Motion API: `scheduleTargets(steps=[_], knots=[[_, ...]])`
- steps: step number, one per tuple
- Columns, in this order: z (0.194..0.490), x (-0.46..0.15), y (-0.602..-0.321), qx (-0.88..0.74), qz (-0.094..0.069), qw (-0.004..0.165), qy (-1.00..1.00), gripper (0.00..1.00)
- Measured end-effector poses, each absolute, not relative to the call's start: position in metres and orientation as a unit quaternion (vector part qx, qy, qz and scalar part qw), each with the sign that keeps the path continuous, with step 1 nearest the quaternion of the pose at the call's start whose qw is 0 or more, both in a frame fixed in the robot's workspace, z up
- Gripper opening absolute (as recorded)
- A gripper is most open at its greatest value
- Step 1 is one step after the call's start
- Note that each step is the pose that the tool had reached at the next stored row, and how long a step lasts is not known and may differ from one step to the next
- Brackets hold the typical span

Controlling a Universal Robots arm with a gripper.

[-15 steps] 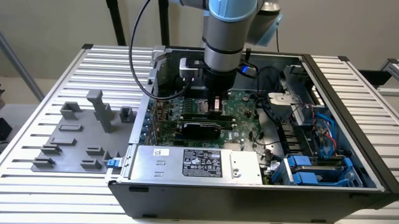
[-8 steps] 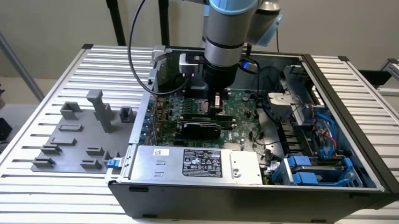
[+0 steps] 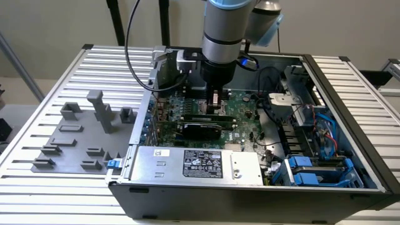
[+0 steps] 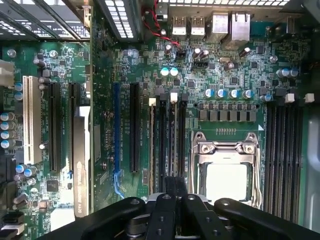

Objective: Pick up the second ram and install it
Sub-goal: 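Press down the second ram until it locks into place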

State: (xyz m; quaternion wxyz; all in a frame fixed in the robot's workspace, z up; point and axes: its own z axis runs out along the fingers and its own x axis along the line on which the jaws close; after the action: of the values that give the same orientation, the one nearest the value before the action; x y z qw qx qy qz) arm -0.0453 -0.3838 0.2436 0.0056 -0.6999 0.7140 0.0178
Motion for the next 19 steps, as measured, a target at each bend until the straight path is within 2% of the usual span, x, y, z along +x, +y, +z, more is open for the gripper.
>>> scheduleTargets(steps=[19], knots=[[0.2387,-0.0451,-0.3816,-0.7,0.018,0.005,0.714,0.0]])
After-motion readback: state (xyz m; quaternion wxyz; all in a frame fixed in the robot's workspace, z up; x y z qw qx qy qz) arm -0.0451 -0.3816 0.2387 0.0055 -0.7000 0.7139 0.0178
